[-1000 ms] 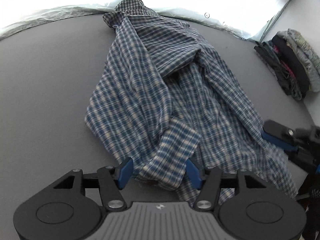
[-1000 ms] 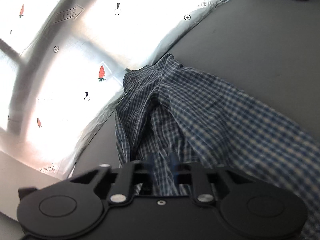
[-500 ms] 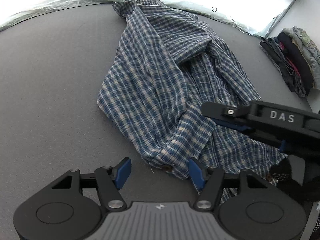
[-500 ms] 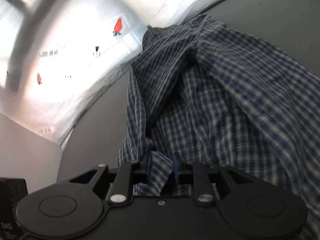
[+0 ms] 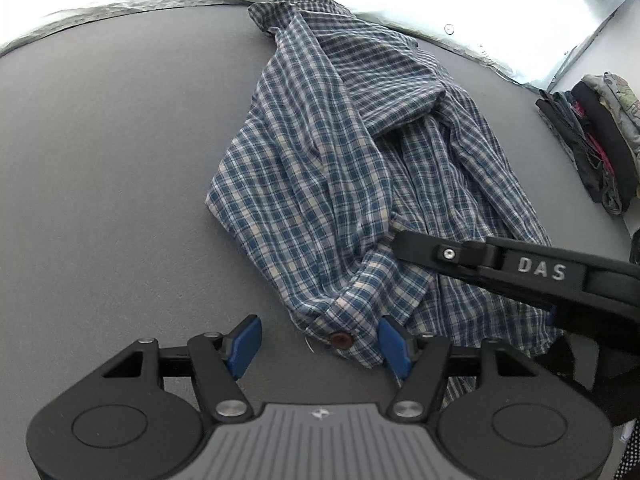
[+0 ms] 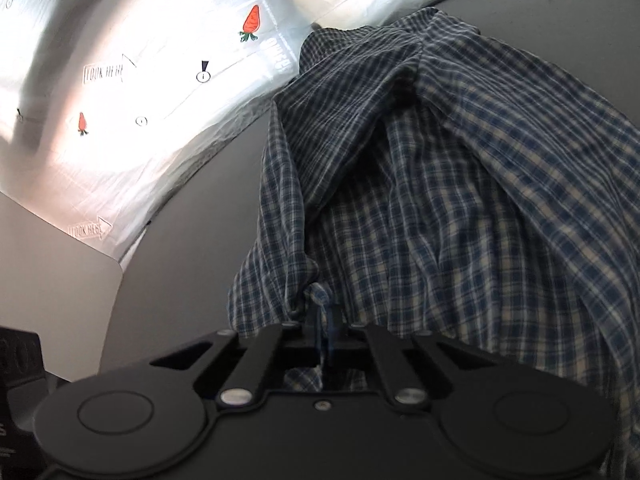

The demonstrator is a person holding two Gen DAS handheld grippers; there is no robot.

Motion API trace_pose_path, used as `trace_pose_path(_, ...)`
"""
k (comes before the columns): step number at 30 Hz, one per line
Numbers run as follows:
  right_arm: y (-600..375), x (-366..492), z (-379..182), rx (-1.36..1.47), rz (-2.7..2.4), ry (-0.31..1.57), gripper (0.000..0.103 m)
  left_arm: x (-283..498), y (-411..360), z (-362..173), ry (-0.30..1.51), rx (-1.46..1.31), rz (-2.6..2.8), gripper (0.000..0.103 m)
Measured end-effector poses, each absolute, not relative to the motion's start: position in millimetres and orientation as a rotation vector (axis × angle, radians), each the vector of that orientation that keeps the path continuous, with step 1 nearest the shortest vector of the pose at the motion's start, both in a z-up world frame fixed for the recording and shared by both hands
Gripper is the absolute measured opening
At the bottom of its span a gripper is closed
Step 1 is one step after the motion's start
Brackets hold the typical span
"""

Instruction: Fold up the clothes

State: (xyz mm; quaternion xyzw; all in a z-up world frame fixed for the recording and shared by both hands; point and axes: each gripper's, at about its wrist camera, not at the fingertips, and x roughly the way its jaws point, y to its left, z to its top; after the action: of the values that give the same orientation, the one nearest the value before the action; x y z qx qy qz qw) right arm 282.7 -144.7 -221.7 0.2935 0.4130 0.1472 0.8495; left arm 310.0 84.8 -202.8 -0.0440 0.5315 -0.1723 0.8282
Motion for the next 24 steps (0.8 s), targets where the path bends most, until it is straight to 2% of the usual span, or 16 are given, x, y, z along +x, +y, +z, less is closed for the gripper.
trace_pose_path(11,-184,261,-204,0.723,0.289,0.796,0.002,303,75,-181,1.041,-0.028,-0.249,0.066)
trace_pose_path(24,-284,201,-167,0.831,0.233,0.727,0.002,296,48,-152,0.954,-0.153,-0.169,0.066)
